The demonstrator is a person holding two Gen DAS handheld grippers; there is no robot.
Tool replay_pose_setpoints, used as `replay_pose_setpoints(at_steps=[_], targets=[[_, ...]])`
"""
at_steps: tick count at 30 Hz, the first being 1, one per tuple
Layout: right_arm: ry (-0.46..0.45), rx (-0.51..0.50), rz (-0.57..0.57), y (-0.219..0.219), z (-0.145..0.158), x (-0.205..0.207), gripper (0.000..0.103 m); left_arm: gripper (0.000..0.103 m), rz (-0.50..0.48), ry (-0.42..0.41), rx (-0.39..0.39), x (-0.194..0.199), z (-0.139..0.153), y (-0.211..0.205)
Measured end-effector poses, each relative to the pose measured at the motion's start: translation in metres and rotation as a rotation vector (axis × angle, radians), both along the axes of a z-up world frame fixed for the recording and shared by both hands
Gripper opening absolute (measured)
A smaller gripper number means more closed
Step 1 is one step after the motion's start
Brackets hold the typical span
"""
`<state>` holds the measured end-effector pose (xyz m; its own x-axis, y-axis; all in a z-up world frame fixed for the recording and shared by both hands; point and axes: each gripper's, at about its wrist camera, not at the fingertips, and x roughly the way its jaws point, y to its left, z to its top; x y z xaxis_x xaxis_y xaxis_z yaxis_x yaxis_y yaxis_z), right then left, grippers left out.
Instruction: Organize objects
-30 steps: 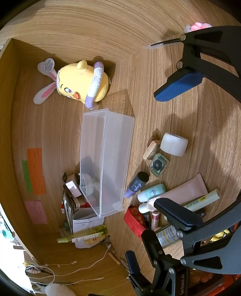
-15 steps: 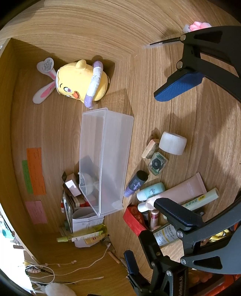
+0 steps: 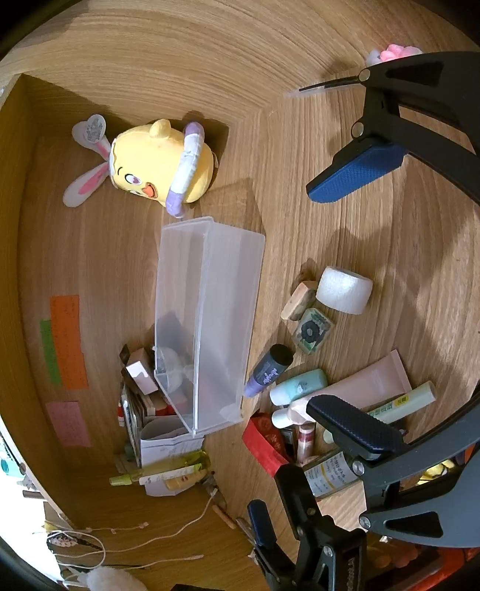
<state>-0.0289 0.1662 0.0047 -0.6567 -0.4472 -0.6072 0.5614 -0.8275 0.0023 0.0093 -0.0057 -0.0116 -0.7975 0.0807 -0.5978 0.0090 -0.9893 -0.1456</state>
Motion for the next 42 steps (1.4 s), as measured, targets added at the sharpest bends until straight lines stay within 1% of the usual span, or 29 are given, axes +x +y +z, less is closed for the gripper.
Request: replay_pose_setpoints(at_steps=[5, 8, 9, 10, 12, 15, 18, 20, 23, 25, 26, 28, 29, 31, 33, 36, 38, 39, 41, 42], targets=[[-0.001, 0.008, -0.003, -0.001, -0.004, -0.006, 0.103, 0.103, 0.012, 0.014, -0.001, -0.002, -0.001, -0.008], [0.006, 0.013, -0.017, 0.001, -0.007, -0.010, 0.103, 0.103, 0.030, 0.018, 0.014, -0.003, -0.001, -0.019], [0.003, 0.014, -0.021, 0.001, -0.008, -0.012, 0.103, 0.099, 0.045, 0.015, 0.013, -0.004, -0.002, -0.024], [-0.002, 0.015, -0.021, 0.003, -0.009, -0.013, 0.103, 0.091, 0.053, 0.012, 0.008, -0.005, -0.002, -0.027], [-0.013, 0.016, -0.029, 0.006, -0.013, -0.018, 0.103, 0.085, 0.068, -0.012, -0.001, -0.010, -0.005, -0.035], [-0.039, 0.019, -0.039, 0.010, -0.019, -0.026, 0.102, 0.085, 0.089, -0.045, 0.007, -0.017, -0.010, -0.049], [-0.074, 0.009, -0.036, 0.014, -0.024, -0.032, 0.101, 0.085, 0.095, -0.084, -0.001, -0.026, -0.016, -0.056], [-0.094, 0.006, -0.035, 0.014, -0.028, -0.035, 0.097, 0.085, 0.076, -0.122, 0.005, -0.035, -0.020, -0.059], [-0.117, 0.008, -0.033, 0.014, -0.033, -0.037, 0.087, 0.085, 0.016, -0.196, 0.053, -0.051, -0.027, -0.064], [-0.138, 0.006, -0.025, 0.013, -0.036, -0.039, 0.080, 0.085, -0.009, -0.220, 0.078, -0.056, -0.026, -0.067], [-0.146, 0.004, -0.023, 0.013, -0.038, -0.039, 0.079, 0.085, -0.015, -0.227, 0.082, -0.058, -0.025, -0.068], [-0.161, 0.003, -0.016, 0.012, -0.041, -0.040, 0.069, 0.085, -0.017, -0.237, 0.063, -0.062, -0.023, -0.067], [-0.168, 0.005, -0.010, 0.011, -0.042, -0.040, 0.067, 0.085, -0.019, -0.239, 0.048, -0.064, -0.022, -0.066], [-0.178, 0.016, -0.001, 0.008, -0.045, -0.040, 0.059, 0.085, -0.010, -0.253, -0.013, -0.072, -0.022, -0.063], [-0.192, 0.020, 0.005, 0.005, -0.048, -0.041, 0.055, 0.085, -0.021, -0.273, -0.026, -0.079, -0.025, -0.062], [-0.208, 0.001, -0.002, 0.006, -0.050, -0.042, 0.054, 0.085, -0.036, -0.301, -0.048, -0.089, -0.031, -0.060], [-0.213, -0.010, -0.003, 0.007, -0.050, -0.043, 0.051, 0.085, -0.047, -0.318, -0.052, -0.094, -0.035, -0.059], [-0.214, -0.012, -0.004, 0.007, -0.050, -0.043, 0.047, 0.085, -0.054, -0.327, -0.045, -0.097, -0.037, -0.059], [-0.213, -0.011, -0.003, 0.007, -0.050, -0.043, 0.039, 0.077, -0.061, -0.333, -0.035, -0.101, -0.040, -0.060], [-0.212, -0.011, -0.004, 0.008, -0.050, -0.043, 0.033, 0.070, -0.064, -0.339, -0.028, -0.103, -0.042, -0.060]])
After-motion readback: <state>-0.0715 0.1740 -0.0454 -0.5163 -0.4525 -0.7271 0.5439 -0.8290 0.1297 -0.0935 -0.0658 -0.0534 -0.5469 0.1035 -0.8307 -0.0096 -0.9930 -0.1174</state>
